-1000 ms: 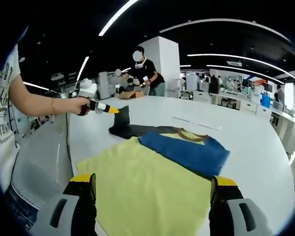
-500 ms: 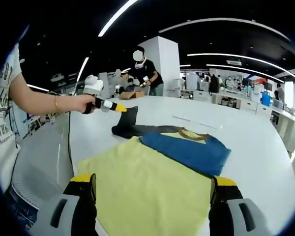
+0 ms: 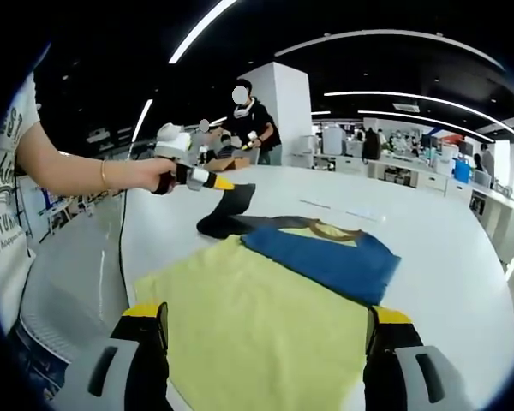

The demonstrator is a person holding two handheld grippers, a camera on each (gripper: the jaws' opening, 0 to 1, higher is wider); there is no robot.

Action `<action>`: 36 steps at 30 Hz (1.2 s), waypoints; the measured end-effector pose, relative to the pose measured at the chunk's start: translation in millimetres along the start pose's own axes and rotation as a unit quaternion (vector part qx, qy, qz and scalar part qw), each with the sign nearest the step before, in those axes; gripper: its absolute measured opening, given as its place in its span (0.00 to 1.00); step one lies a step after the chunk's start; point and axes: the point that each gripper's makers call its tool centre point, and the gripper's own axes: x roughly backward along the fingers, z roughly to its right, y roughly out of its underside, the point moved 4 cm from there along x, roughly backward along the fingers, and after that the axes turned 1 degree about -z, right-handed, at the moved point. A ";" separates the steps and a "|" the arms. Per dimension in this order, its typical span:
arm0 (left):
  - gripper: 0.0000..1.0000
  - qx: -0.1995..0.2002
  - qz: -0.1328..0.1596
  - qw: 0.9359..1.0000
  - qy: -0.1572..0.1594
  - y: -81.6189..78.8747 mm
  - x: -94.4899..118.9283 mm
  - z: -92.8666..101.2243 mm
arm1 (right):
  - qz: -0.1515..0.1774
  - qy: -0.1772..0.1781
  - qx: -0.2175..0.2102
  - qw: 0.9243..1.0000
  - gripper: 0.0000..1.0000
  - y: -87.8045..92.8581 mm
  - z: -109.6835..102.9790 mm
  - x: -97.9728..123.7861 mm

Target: Fold the garment on the visible template until the final outline fits inside the template.

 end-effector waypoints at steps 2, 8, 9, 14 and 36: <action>0.01 -0.003 -0.002 1.000 0.002 -0.6 -1.9 1.0 | 0.000 0.000 -0.001 1.000 0.95 1.2 -0.2 0.5; 0.01 0.031 0.004 0.999 0.023 -5.4 -10.9 13.2 | -0.005 -0.001 -0.005 1.000 0.95 5.5 0.0 1.4; 0.01 0.031 0.005 0.999 0.023 -6.3 -12.3 14.7 | -0.006 -0.001 -0.005 1.000 0.95 5.9 0.1 1.6; 0.01 0.031 0.006 0.999 0.032 -10.2 -20.4 27.2 | -0.004 0.004 -0.006 1.000 0.95 5.9 1.9 2.1; 0.00 0.018 0.005 0.997 0.071 -20.0 -51.4 74.5 | -0.008 0.000 -0.017 1.000 0.95 13.3 2.2 -1.7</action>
